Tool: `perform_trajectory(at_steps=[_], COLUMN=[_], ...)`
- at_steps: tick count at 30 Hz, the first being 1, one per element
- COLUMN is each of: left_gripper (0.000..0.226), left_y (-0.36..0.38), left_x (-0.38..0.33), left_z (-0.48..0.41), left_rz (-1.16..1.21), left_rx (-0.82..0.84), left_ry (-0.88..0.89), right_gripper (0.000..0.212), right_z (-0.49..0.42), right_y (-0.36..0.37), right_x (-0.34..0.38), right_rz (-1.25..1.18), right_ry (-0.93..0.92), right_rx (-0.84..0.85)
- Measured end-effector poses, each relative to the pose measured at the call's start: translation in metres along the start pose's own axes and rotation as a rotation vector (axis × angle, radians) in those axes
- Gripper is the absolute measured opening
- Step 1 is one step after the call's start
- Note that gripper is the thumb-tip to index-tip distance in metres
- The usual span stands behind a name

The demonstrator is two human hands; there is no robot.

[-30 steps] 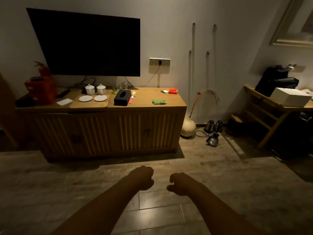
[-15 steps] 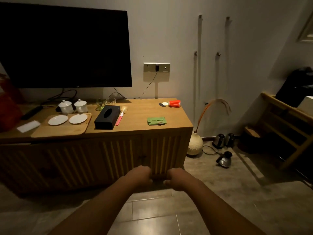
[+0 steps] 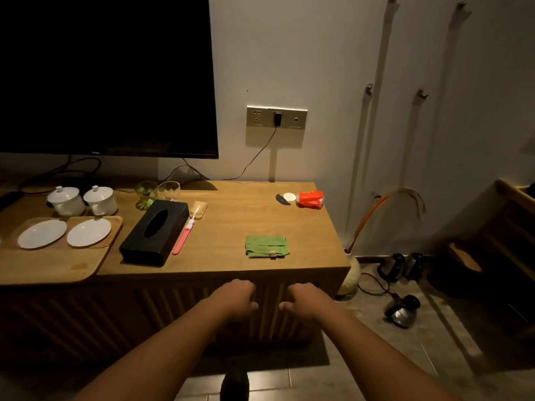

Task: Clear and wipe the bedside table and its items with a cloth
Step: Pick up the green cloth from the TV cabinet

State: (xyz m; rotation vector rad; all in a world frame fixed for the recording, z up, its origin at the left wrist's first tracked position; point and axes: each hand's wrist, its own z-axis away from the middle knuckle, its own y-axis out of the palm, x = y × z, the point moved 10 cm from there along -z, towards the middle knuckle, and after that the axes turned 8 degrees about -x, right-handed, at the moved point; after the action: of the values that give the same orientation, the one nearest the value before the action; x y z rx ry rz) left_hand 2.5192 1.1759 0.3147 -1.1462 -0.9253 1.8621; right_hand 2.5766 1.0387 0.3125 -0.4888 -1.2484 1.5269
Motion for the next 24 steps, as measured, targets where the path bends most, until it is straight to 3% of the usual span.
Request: perform_trajectory(at_steps=[11,17,24], left_gripper=[0.040,0.048,0.058], left_y=[-0.033,-0.023,-0.009], left_x=[0.044,0.053,0.056], left_z=[-0.194,-0.252,-0.287], left_rz=[-0.031,0.011,0.038], left_rx=[-0.003,-0.007,-0.065], left_ry=[0.091,0.075,0.072], right_gripper=[0.050,0.060,0.069], right_z=[-0.185,-0.244,-0.281], right_y=[-0.035,-0.025,0.005], right_x=[0.003,0.002,0.002], right_rz=[-0.003,0.005,0.074], right_ry=[0.046,0.012,-0.077], right_rx=[-0.080,-0.129,-0.058])
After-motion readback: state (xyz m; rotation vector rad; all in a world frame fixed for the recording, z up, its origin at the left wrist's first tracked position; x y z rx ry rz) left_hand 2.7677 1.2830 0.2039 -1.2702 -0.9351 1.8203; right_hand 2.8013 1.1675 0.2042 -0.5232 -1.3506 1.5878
